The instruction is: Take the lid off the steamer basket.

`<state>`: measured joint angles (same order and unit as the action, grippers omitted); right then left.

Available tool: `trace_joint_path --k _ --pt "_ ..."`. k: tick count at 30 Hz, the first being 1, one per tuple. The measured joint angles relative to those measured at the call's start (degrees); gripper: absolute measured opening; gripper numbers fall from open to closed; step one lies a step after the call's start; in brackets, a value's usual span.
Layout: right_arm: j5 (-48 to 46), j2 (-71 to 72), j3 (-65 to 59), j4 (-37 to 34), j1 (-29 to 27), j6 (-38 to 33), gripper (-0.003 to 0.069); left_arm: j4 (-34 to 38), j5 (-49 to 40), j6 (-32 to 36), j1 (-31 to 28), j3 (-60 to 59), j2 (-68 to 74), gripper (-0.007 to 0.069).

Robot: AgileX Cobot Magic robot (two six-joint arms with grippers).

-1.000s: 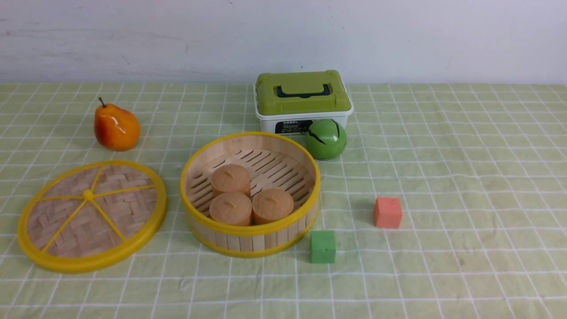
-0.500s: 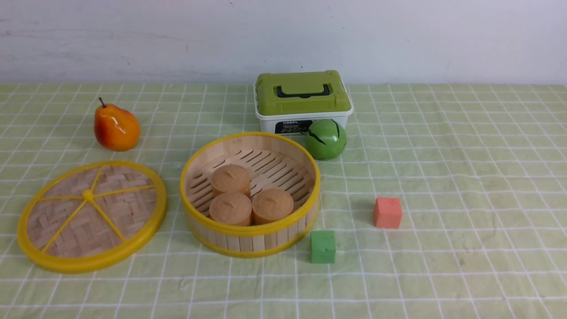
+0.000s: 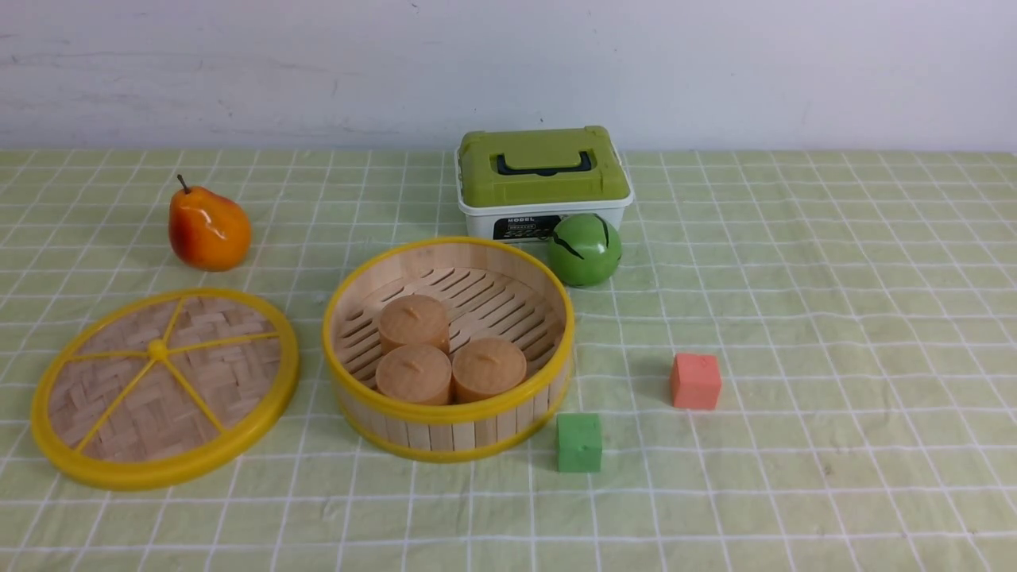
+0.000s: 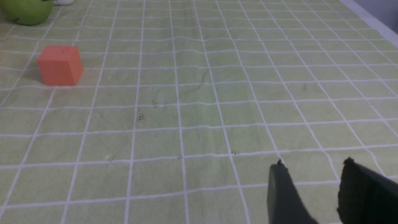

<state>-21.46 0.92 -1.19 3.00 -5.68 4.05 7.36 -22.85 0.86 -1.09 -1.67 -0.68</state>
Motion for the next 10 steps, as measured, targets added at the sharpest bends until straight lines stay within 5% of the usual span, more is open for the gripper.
trace_joint_path --k 10 --pt "0.0 0.0 0.0 0.0 0.0 0.0 0.0241 0.0 0.0 0.0 0.0 0.0 0.0 0.0021"
